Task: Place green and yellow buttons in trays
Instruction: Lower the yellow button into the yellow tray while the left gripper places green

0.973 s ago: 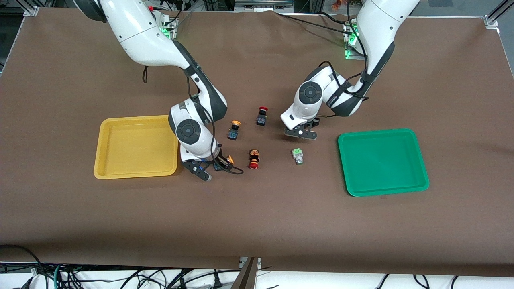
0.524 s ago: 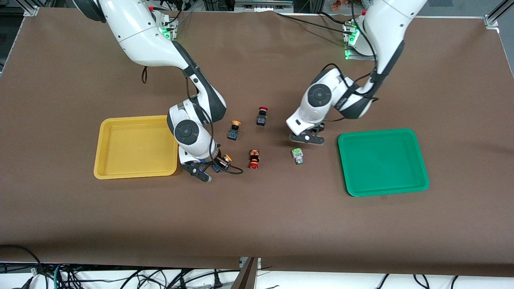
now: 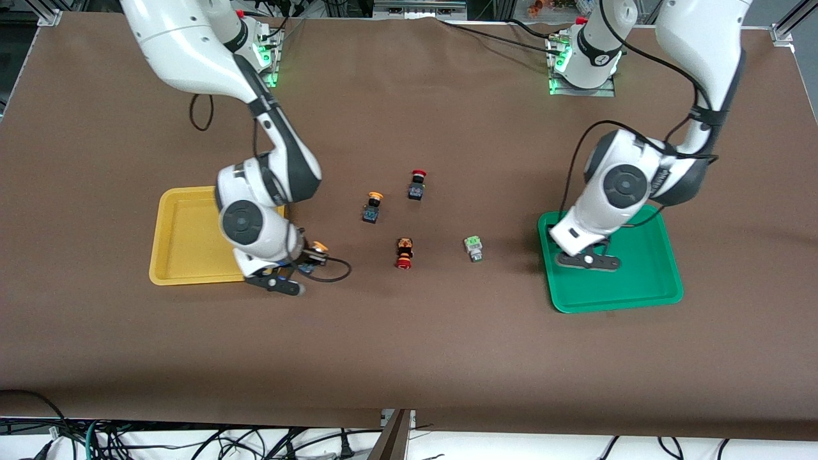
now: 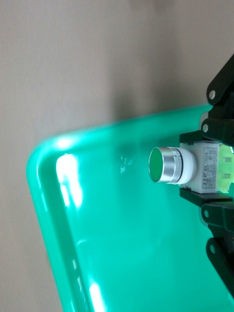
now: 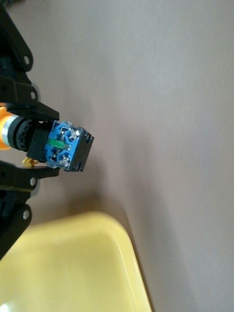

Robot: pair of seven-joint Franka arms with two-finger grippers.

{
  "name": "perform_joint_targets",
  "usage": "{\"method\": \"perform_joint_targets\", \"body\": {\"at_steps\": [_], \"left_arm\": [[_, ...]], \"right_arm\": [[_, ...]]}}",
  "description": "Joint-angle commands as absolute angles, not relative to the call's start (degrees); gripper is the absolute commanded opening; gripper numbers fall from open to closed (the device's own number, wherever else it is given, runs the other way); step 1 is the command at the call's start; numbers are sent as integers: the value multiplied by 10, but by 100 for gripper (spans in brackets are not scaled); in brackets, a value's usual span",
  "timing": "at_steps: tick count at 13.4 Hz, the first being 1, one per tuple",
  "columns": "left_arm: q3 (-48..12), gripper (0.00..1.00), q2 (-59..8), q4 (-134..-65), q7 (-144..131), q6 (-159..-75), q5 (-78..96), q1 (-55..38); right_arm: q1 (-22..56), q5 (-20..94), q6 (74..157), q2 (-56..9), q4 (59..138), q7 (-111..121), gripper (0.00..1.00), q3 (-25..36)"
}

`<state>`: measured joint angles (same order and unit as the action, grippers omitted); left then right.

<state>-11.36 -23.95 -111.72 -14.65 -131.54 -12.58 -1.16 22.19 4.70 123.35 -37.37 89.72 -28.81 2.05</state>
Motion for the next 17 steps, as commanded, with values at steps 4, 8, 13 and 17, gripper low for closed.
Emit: {"method": "perform_joint_targets", "body": {"at_steps": [4, 8, 13, 17], "left_arm": [[-41, 12, -233, -1153, -80, -1324, -83, 5], [-15, 15, -252, -1158, -80, -1337, -53, 15], [-3, 26, -281, -1156, -78, -1344, -38, 32], [-8, 100, -273, -1132, -80, -1334, -28, 31]], "right_arm": [[219, 55, 1245, -266, 1072, -60, 40, 119], [217, 56, 1310, -266, 1140, 17, 44, 158], [207, 57, 1314, -260, 1144, 32, 80, 160], [220, 69, 1136, -248, 1038, -70, 89, 114]]}}
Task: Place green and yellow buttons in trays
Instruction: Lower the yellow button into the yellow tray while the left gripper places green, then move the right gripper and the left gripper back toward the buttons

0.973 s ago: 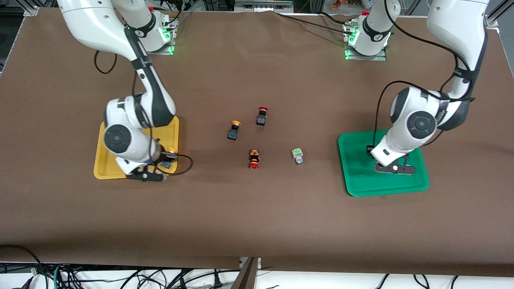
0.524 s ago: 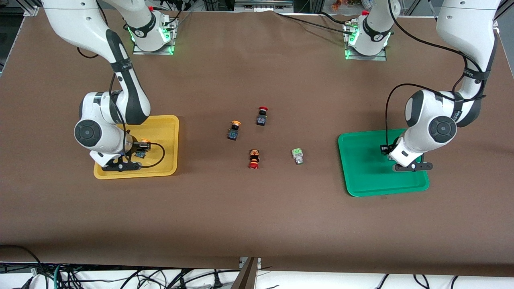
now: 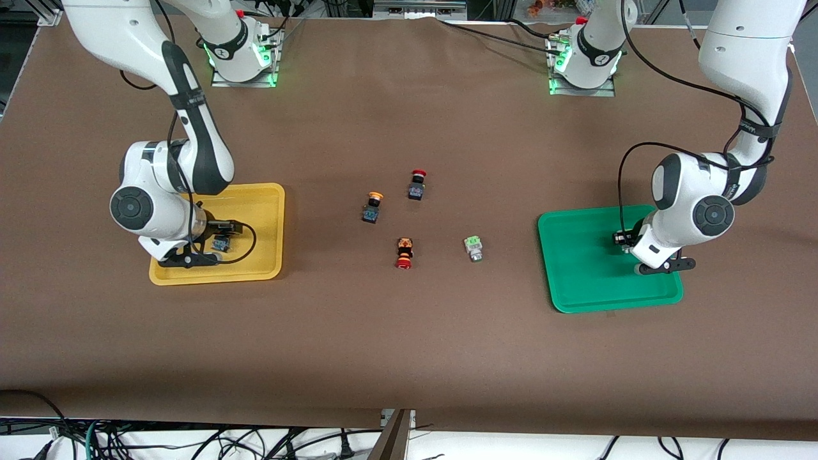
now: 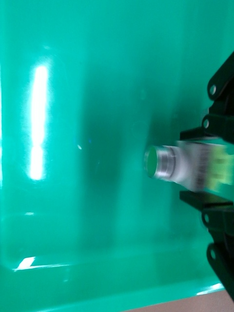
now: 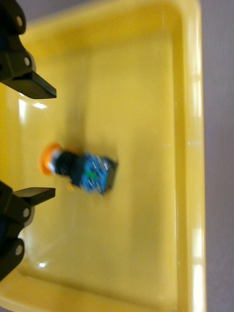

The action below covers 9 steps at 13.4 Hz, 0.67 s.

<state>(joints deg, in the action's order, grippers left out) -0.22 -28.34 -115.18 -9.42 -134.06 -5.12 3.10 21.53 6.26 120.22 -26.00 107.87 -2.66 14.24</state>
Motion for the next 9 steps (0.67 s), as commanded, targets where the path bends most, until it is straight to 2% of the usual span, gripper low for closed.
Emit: {"method": "perform_joint_targets", "body": {"at_steps": [1, 3, 6, 9], "left_arm": [[-13, 100, -272, -1106, -81, -1315, -13, 22], [-36, 100, -275, -1057, -85, -1282, 27, 5], [-71, 100, -283, -1043, -130, -1299, 29, -34], [-104, 100, -306, -1035, -212, -1355, 26, -76]], "right_arm": [[220, 70, 1112, -244, 1025, -100, 93, 89], [220, 70, 1102, -236, 1020, -201, 94, 27], [235, 70, 1141, -243, 1020, -358, 94, -57], [296, 72, 1204, -275, 1026, -459, 94, -62]]}}
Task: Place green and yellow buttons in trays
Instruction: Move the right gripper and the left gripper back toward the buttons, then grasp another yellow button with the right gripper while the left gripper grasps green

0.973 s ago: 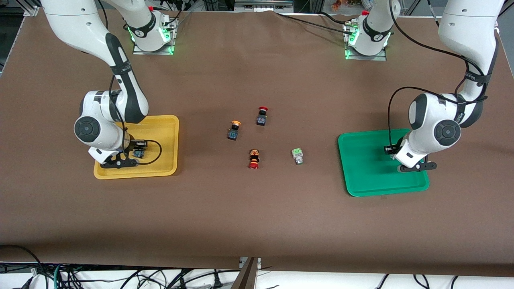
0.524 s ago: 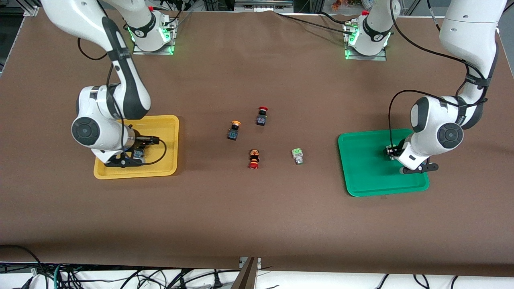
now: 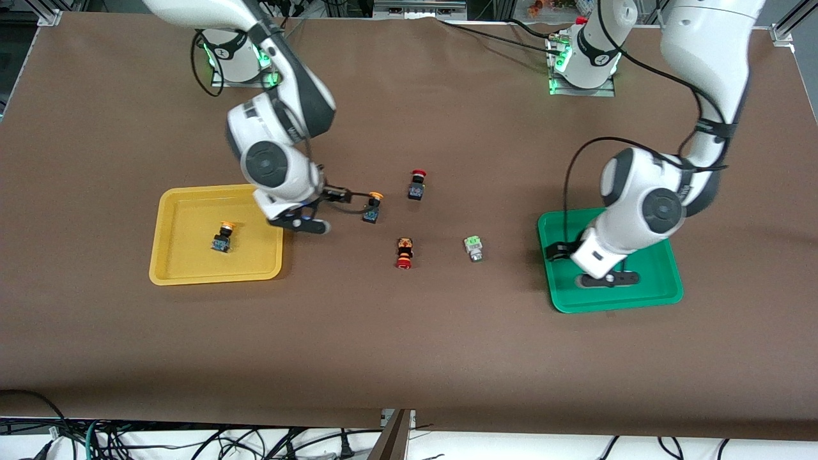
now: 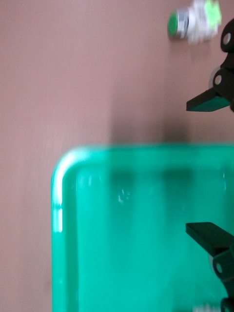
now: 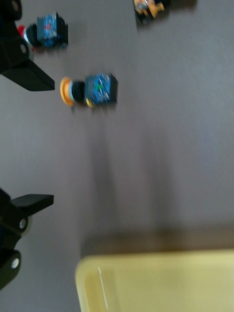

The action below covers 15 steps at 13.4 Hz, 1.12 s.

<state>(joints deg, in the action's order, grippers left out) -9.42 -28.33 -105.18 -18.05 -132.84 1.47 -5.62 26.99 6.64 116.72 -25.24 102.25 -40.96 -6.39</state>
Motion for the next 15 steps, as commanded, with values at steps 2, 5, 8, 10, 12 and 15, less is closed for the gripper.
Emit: {"method": "perform_joint_targets", "body": {"at_steps": [2, 5, 8, 10, 12, 15], "left_arm": [[-128, 100, -330, -1034, -280, -1401, 21, -98], [-136, 100, -358, -1025, -355, -1436, 11, -148], [-137, 100, -380, -1006, -420, -1437, -79, -172], [-155, 100, -393, -1007, -491, -1438, -133, -178], [-156, 65, -395, -1014, -509, -1437, -157, -178], [-163, 6, -395, -1021, -513, -1432, -156, -176]], "right_arm": [[336, 72, 1253, -309, 1027, -510, 94, -62], [340, 71, 1310, -340, 1032, -512, 94, -62], [343, 69, 1345, -362, 1033, -512, 93, -62], [341, 69, 1346, -362, 1033, -512, 91, -62], [341, 69, 1358, -367, 1033, -511, 80, -62], [338, 69, 1357, -370, 1033, -507, 53, -61]]}}
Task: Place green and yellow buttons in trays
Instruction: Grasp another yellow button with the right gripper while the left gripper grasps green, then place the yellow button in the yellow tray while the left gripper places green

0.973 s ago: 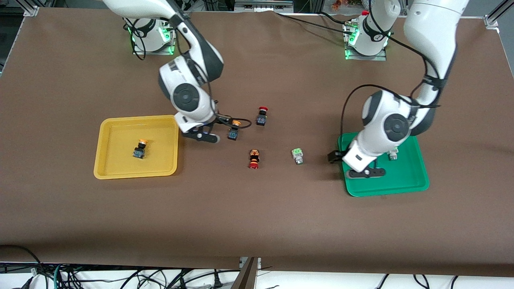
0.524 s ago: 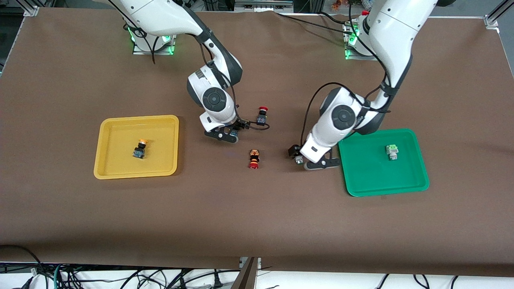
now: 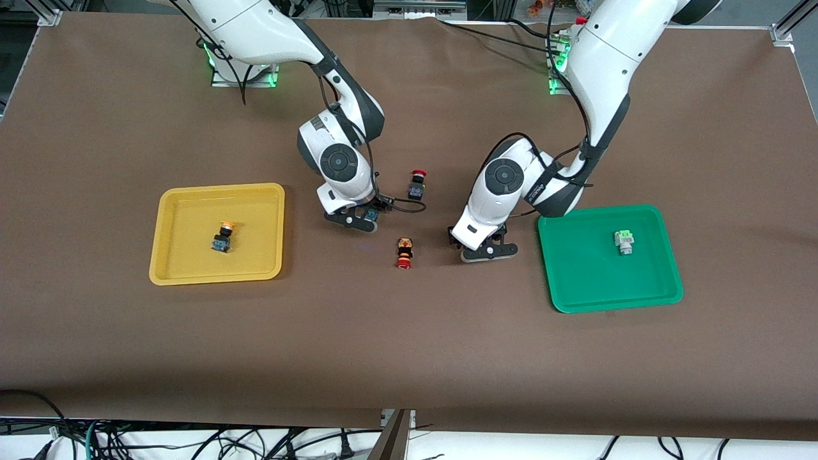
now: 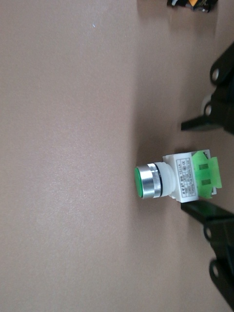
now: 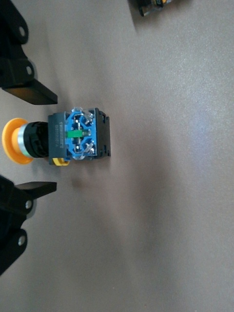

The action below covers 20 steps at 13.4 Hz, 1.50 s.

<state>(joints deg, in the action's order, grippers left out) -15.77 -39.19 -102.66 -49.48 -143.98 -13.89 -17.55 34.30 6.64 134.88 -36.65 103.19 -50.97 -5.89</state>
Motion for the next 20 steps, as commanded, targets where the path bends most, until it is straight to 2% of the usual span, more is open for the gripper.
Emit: {"method": "perform_joint_targets", "body": {"at_steps": [1, 3, 5, 8, 11, 14, 17, 18, 19, 20], "left_arm": [[-165, 0, -394, -1021, -515, -1430, -156, -172], [-166, 0, -378, -1019, -510, -1413, -148, -157], [-174, 0, -346, -1007, -475, -1355, -127, -126], [-163, 0, -300, -1002, -213, -1291, -7, -50], [-77, 0, -287, -1012, -19, -1255, 21, -33], [-39, 0, -296, -1046, 24, -1271, 21, -32], [-29, 0, -304, -1074, 24, -1286, 20, -32], [-30, 16, -304, -1077, 24, -1285, 20, -32], [-30, 83, -302, -1075, 19, -1284, 20, -32], [-30, 100, -296, -1070, 18, -1279, 21, -32]], "right_arm": [[337, 69, 1354, -368, 1033, -505, 45, -60], [336, 69, 1346, -358, 1033, -501, 31, -52], [336, 67, 1311, -338, 1030, -474, 27, -30], [336, 67, 1232, -303, 1030, -357, 27, 31], [337, 65, 1198, -288, 1034, -204, 28, 108], [336, 66, 1202, -294, 1046, -79, 29, 171], [319, 69, 1230, -300, 1070, -53, 29, 178], [319, 69, 1230, -300, 1070, -52, 29, 178], [319, 69, 1231, -300, 1070, -52, 29, 178], [316, 69, 1232, -301, 1072, -50, 29, 178]]}}
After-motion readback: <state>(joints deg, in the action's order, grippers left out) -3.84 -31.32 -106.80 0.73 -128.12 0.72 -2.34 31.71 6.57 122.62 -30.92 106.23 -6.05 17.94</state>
